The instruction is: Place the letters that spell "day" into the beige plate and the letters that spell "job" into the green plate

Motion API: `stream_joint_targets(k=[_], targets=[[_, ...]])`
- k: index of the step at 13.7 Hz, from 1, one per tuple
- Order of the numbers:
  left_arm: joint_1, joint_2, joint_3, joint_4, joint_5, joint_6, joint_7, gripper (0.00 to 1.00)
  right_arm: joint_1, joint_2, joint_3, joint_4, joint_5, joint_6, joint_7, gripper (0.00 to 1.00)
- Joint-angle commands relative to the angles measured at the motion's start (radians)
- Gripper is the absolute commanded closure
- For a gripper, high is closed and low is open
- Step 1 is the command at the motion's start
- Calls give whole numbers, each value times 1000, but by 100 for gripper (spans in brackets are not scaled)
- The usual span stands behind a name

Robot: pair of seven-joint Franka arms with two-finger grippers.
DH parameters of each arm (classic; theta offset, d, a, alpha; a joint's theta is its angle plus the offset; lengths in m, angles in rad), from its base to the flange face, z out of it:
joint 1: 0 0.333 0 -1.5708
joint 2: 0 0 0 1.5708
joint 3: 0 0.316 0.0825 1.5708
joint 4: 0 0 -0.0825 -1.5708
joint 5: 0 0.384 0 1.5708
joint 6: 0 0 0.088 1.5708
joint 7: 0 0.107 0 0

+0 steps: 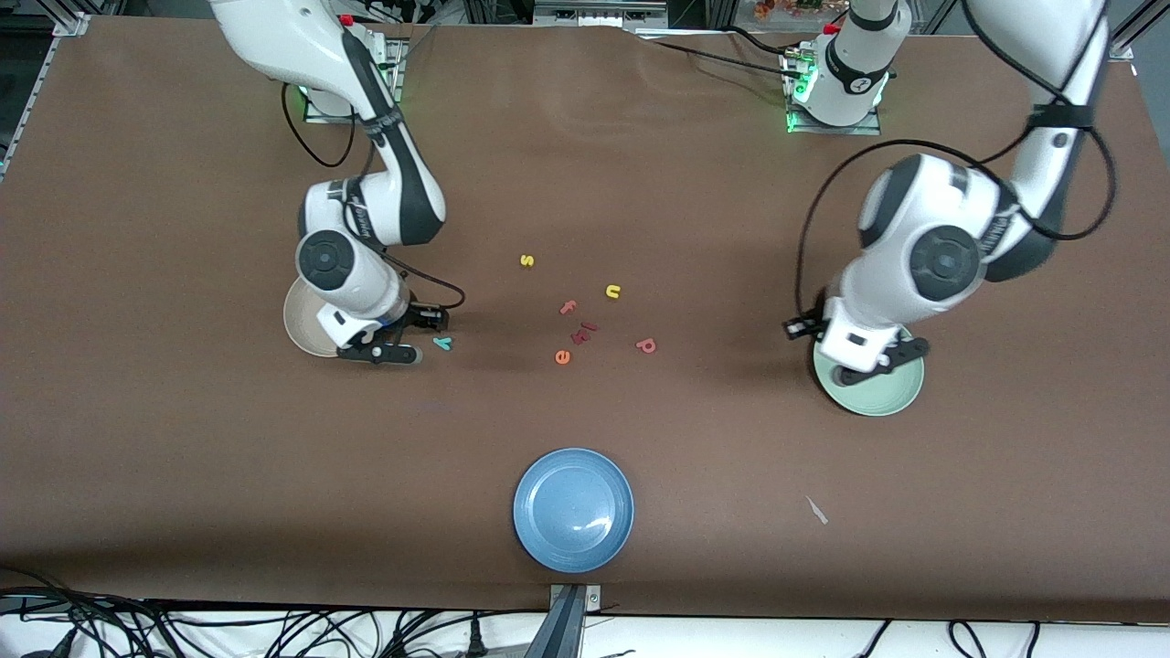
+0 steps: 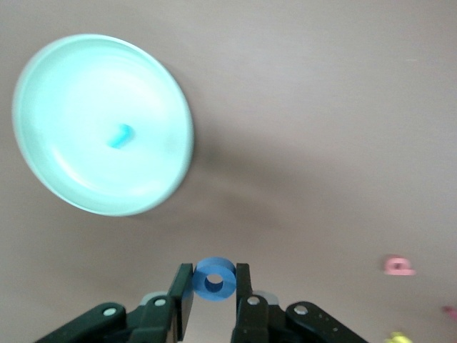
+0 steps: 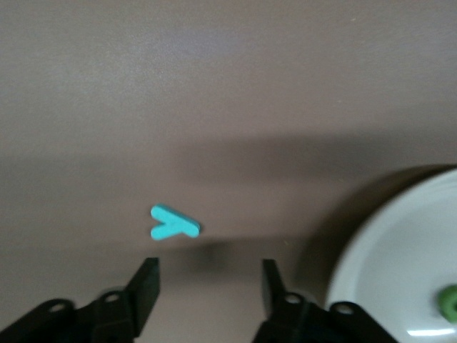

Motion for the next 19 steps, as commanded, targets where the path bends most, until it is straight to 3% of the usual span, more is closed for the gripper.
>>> stream_joint_targets(k=[1, 11, 13, 14, 17, 19], targets=[[95, -23, -12, -35, 12, -29, 159, 93, 1, 37, 25, 29, 43, 38, 28, 42], [299, 61, -7, -47, 24, -14, 491, 93, 3, 83, 33, 27, 89, 129, 24, 44], [319, 106, -4, -41, 81, 6, 520, 93, 3, 86, 33, 27, 89, 129, 25, 48], [328, 133, -4, -41, 96, 29, 522, 92, 3, 92, 33, 27, 89, 130, 25, 51], [331, 204, -4, -40, 96, 161, 510, 92, 4, 92, 33, 29, 89, 132, 16, 80], [331, 227, -4, -37, 95, 200, 519, 88, 3, 77, 30, 29, 88, 123, 2, 81]])
